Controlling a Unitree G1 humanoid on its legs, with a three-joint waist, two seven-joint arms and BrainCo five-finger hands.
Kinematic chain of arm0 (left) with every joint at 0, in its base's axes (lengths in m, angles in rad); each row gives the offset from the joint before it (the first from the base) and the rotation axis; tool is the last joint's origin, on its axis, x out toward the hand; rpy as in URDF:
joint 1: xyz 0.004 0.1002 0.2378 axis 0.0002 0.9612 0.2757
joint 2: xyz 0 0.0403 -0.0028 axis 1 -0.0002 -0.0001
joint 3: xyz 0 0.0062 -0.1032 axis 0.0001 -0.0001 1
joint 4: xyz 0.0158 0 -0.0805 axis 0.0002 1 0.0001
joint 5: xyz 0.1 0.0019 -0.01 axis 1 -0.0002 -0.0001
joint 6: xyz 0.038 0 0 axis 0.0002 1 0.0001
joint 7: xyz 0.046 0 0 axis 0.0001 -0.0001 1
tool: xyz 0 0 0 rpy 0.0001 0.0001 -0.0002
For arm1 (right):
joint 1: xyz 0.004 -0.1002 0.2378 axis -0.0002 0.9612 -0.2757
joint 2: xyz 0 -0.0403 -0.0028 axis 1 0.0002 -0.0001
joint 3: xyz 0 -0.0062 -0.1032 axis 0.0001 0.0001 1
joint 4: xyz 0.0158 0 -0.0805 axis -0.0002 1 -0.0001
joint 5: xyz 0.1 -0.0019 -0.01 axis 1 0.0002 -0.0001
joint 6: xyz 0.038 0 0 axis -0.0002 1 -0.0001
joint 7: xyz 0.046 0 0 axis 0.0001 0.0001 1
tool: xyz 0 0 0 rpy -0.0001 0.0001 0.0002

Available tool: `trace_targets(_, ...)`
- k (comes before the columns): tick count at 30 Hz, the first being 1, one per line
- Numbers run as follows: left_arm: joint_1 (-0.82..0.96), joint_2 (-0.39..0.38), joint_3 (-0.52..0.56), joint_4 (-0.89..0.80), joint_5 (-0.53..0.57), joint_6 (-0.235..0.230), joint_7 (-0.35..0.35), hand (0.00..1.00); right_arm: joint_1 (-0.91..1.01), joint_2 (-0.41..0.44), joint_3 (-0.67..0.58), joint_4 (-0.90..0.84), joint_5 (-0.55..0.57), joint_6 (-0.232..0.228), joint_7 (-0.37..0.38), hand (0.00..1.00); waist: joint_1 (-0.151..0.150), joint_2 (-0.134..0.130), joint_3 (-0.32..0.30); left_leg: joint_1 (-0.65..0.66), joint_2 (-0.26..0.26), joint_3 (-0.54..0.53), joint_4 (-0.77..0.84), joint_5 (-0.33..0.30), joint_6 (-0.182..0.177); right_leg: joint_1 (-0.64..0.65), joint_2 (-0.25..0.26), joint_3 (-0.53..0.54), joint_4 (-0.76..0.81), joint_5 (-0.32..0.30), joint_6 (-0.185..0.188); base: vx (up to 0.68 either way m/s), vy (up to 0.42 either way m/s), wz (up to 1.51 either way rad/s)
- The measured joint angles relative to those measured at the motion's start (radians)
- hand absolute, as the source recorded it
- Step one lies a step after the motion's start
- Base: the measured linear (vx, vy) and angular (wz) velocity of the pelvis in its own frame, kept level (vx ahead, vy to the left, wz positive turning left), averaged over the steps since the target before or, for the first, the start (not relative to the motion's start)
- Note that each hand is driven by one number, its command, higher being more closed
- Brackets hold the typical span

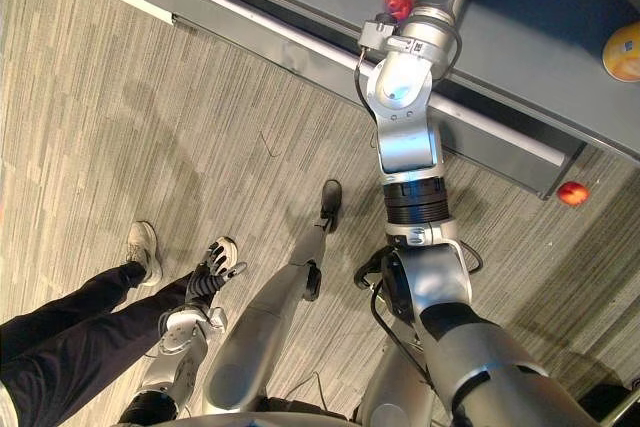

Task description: Put the gum and the chips on the shelf.

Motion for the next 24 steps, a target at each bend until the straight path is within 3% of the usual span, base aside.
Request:
trace_targets(11,0.008,0.002,0.000,-0.016,-0.031,-0.001,-0.018,0.00,-0.007,-0.011,-0.005,-0.005,0.000,-0.001,-0.018,1.00,0.000,0.000,0.000,-0.022,0.002,0.040,0.003,-0.012,0.003,-0.020,-0.005,0.003,-0.006,0.000,0.000,-0.08,0.001,-0.04)
trace_targets(12,0.009,0.002,0.000,-0.016,-0.031,0.000,-0.018,0.00,-0.007,-0.012,-0.005,-0.008,0.000,-0.001,-0.018,0.00,-0.001,0.000,0.000,-0.023,0.003,0.046,0.003,-0.010,0.005,-0.021,-0.006,0.003,-0.004,0.000,0.000,-0.05,-0.009,0.03)
trace_targets(24,0.009,0.002,0.000,-0.016,-0.031,0.000,-0.025,0.00,-0.025,-0.037,-0.006,-0.019,0.008,-0.001,-0.014,0.00,-0.003,0.000,0.000,-0.021,0.003,0.048,0.002,-0.008,0.007,-0.022,-0.006,0.004,-0.004,0.000,0.000,-0.05,-0.023,0.00)
